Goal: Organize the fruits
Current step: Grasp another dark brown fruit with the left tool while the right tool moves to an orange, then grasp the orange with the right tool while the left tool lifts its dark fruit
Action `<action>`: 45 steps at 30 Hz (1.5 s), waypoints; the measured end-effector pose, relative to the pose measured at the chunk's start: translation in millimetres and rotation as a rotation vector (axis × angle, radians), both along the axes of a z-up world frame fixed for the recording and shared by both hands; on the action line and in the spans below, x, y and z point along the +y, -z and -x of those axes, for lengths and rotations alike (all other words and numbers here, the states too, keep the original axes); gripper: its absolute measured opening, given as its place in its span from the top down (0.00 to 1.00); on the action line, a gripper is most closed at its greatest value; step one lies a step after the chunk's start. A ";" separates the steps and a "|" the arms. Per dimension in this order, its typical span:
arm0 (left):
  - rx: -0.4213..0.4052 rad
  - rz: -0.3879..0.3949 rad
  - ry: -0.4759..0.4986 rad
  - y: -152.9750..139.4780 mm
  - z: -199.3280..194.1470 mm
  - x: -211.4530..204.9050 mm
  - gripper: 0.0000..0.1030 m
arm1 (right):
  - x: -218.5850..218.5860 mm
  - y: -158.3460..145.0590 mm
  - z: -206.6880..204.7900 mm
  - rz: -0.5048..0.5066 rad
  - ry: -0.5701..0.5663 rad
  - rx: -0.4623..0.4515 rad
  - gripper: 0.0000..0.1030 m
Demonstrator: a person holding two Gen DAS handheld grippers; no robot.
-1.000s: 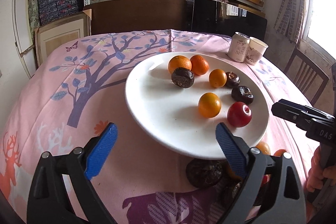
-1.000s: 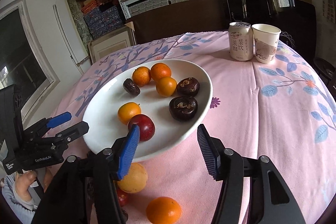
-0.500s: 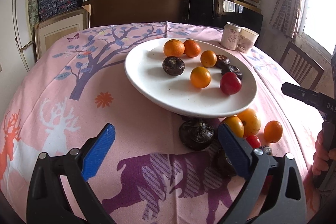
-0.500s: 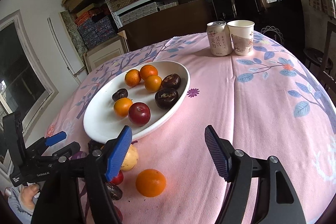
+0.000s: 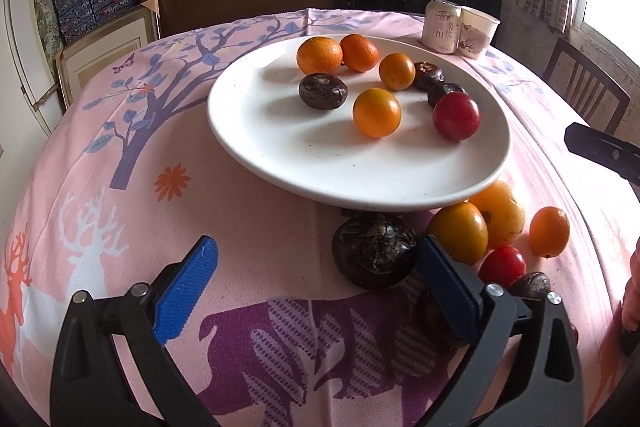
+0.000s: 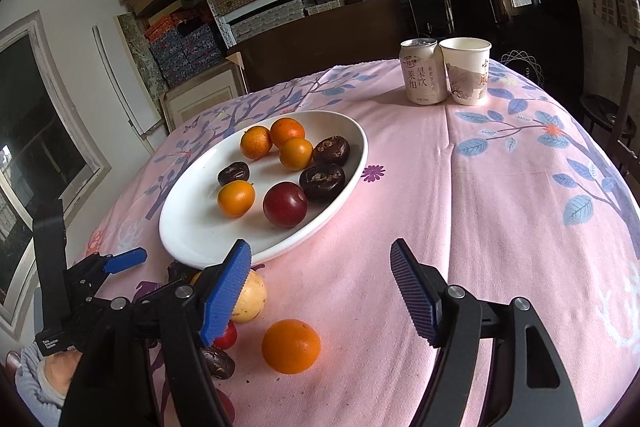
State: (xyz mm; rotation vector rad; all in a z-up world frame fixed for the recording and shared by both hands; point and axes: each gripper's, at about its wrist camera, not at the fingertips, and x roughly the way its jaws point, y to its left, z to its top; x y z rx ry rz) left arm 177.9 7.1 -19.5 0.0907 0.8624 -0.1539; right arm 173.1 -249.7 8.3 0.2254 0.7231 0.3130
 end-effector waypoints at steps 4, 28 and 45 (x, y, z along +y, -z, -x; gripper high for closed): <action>0.019 0.023 0.014 2.1 -2.7 3.2 0.04 | 1.6 0.1 -0.5 0.007 -0.001 0.001 0.25; 0.032 -0.027 0.037 4.8 -10.3 4.2 0.41 | 13.7 13.3 15.7 0.064 -0.080 0.052 0.25; 0.032 -0.015 0.050 4.3 13.4 5.9 0.57 | 31.6 31.9 22.8 0.180 -0.143 0.109 0.34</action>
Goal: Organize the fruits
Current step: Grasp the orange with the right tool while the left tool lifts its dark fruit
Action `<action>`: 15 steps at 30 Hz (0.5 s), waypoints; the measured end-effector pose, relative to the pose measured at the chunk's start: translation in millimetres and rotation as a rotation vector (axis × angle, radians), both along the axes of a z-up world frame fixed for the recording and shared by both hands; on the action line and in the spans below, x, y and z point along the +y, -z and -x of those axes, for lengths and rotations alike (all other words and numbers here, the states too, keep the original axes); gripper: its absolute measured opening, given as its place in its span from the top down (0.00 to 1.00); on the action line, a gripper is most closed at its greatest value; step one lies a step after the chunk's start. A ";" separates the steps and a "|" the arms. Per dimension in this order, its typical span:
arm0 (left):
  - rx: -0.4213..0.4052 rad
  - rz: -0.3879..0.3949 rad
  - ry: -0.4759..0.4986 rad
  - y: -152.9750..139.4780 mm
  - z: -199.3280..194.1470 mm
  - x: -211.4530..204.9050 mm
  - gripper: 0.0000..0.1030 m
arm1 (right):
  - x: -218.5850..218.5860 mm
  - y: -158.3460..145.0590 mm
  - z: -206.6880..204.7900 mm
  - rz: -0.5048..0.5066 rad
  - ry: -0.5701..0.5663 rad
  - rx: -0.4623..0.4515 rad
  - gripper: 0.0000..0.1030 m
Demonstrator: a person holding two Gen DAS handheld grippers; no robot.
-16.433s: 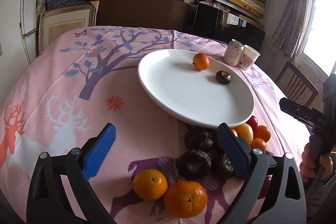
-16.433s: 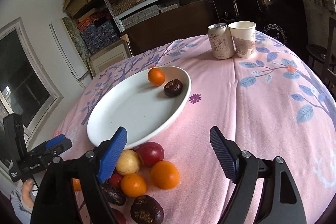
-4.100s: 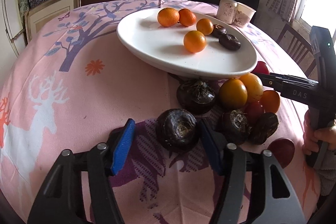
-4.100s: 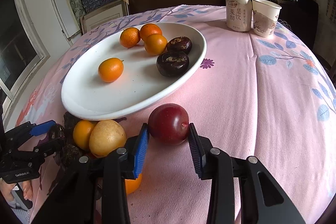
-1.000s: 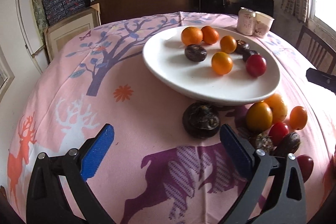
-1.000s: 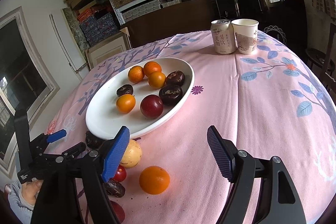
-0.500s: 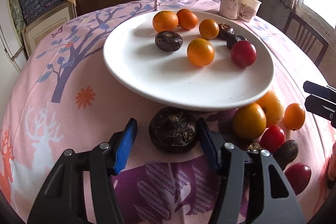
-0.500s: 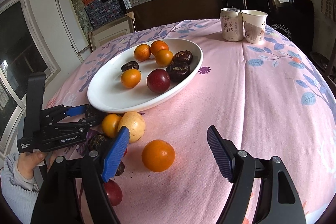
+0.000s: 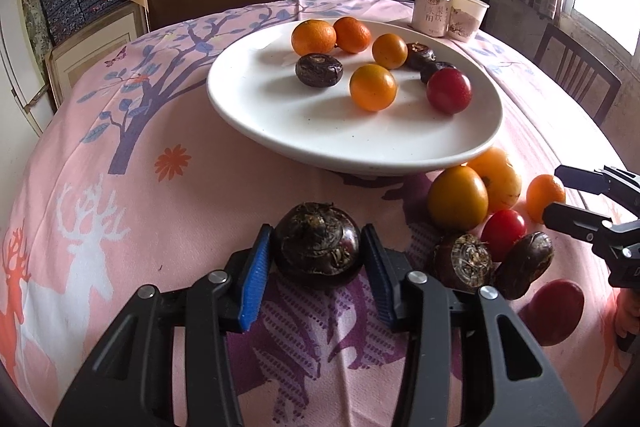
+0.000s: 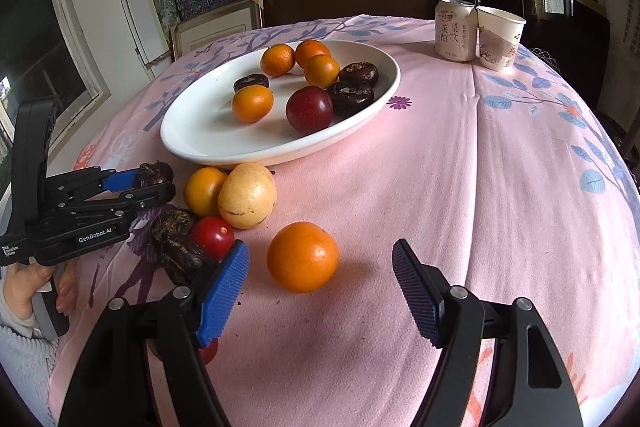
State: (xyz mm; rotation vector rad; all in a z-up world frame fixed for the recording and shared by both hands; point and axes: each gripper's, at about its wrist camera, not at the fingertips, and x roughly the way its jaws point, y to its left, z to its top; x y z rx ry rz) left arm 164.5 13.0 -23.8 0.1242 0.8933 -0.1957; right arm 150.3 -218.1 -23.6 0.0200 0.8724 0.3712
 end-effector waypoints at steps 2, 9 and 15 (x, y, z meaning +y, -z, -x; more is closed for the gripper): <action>0.001 -0.007 0.003 0.6 0.2 -1.1 0.57 | 1.6 3.1 -1.6 -0.003 -0.011 0.018 0.45; -0.008 -0.009 0.004 0.2 1.3 -1.9 0.57 | 4.1 4.1 -2.5 -0.030 -0.042 0.029 0.63; -0.045 -0.012 0.015 -6.4 10.2 -6.4 0.57 | -2.9 -3.3 0.1 -0.063 -0.026 0.001 0.64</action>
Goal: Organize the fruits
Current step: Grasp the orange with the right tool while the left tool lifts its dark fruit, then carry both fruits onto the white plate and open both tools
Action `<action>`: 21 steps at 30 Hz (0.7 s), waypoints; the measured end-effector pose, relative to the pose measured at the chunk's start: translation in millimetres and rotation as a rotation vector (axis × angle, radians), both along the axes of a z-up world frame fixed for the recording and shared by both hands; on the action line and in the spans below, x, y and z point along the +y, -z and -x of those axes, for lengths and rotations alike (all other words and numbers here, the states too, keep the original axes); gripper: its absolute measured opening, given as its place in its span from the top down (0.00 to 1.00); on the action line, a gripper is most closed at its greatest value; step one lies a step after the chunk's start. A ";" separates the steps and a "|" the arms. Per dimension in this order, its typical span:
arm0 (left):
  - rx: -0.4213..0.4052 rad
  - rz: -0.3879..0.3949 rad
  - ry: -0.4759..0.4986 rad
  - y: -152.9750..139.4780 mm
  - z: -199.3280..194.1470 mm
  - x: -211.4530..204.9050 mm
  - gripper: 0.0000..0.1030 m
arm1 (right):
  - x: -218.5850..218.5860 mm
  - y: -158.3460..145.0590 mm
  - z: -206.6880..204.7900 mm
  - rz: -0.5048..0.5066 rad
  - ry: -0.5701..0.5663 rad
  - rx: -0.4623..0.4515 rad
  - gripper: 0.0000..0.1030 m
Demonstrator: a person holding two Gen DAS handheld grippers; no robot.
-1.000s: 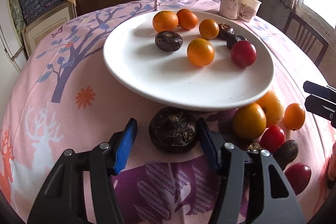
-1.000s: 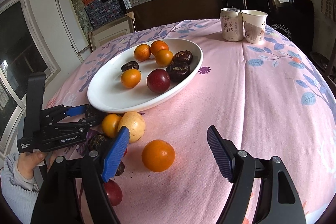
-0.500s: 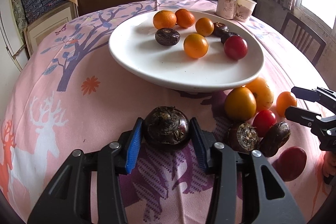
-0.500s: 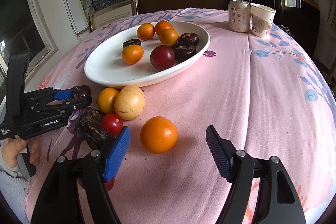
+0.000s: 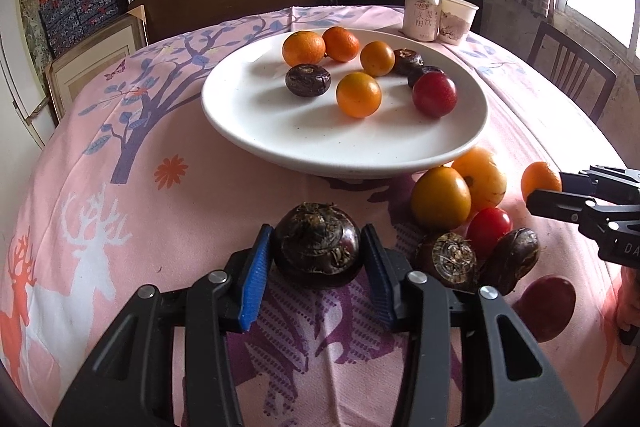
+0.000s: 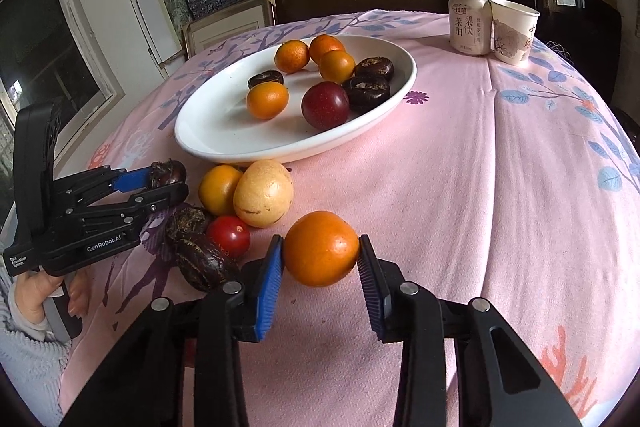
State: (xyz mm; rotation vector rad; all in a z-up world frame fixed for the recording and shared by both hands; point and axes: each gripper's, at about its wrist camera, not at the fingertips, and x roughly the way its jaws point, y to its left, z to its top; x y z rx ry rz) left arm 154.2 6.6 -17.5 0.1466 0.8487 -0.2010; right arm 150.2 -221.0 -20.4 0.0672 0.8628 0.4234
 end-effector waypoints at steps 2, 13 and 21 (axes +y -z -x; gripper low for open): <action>-0.013 0.007 -0.001 -3.3 4.5 0.5 0.57 | -3.0 -2.7 0.3 -0.010 0.008 -0.010 0.64; -0.095 0.084 -0.058 -40.7 -2.4 16.4 0.57 | -1.8 -39.6 -10.4 -0.108 0.013 -0.096 0.64; -0.061 0.071 -0.073 -38.3 -54.7 11.3 0.57 | 51.5 -42.2 -51.3 -0.049 -0.040 -0.096 0.64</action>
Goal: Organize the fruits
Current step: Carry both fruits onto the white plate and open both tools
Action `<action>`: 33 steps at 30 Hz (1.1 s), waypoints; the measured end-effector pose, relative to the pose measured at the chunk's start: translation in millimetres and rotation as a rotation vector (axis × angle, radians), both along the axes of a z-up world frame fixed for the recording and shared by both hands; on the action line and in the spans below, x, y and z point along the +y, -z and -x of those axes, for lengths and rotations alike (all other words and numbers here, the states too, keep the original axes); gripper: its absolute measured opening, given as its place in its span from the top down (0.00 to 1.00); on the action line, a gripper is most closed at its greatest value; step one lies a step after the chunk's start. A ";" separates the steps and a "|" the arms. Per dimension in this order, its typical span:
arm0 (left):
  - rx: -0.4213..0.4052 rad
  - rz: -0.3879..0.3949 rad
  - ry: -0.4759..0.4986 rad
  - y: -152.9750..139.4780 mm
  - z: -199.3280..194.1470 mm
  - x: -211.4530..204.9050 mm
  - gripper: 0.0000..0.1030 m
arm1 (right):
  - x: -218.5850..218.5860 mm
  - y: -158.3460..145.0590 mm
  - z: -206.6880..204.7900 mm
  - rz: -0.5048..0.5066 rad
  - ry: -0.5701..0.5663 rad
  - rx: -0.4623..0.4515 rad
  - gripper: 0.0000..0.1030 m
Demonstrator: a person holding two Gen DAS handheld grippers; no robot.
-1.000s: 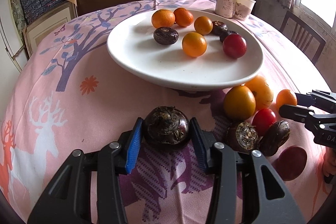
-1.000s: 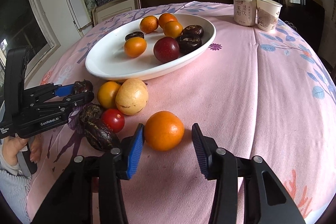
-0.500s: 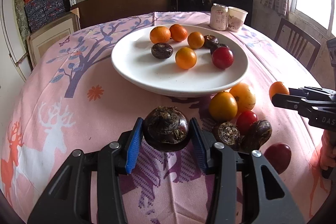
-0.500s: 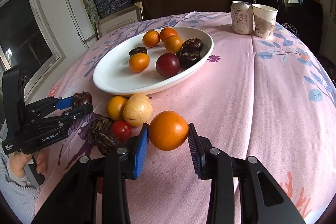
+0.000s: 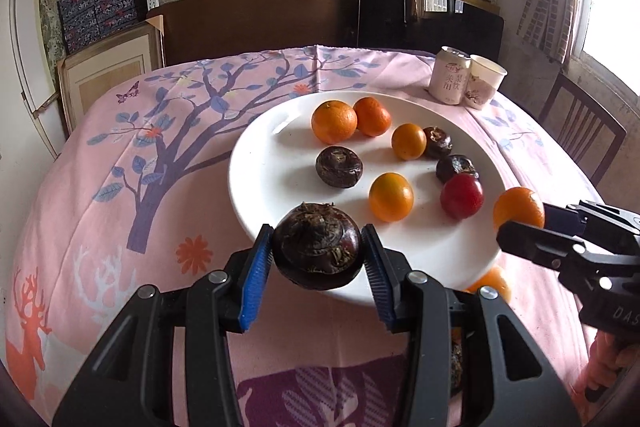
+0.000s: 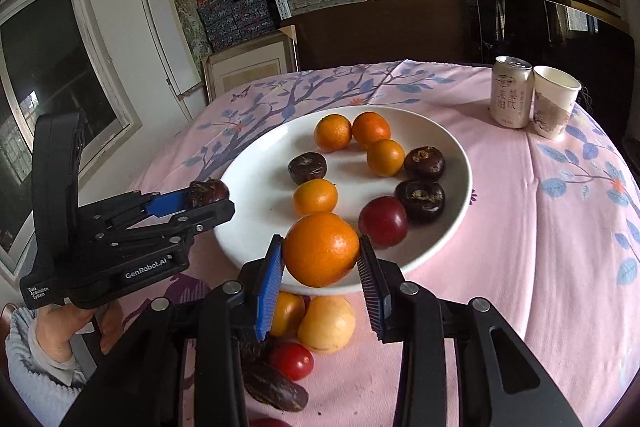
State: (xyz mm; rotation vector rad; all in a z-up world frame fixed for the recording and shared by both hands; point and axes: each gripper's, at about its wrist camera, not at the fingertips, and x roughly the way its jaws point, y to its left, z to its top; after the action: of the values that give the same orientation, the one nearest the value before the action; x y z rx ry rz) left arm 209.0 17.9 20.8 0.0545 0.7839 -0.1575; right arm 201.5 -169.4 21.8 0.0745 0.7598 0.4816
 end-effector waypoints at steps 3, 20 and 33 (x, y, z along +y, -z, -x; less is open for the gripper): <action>0.001 -0.004 0.005 2.0 -12.7 -2.9 0.57 | 11.9 5.0 -7.7 0.026 -0.014 0.003 0.64; -0.072 -0.064 -0.019 4.2 -22.3 -14.8 0.23 | 5.5 15.6 -12.9 0.024 0.025 0.008 0.47; -0.155 -0.157 -0.031 -7.5 8.8 -20.1 0.13 | -3.1 8.2 8.1 0.022 0.036 -0.047 0.39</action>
State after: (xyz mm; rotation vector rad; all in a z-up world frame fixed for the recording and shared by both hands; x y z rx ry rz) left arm 200.1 -2.2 28.3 0.2007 0.6408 -0.0608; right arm 193.4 -172.5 13.7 0.0563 0.7168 0.4395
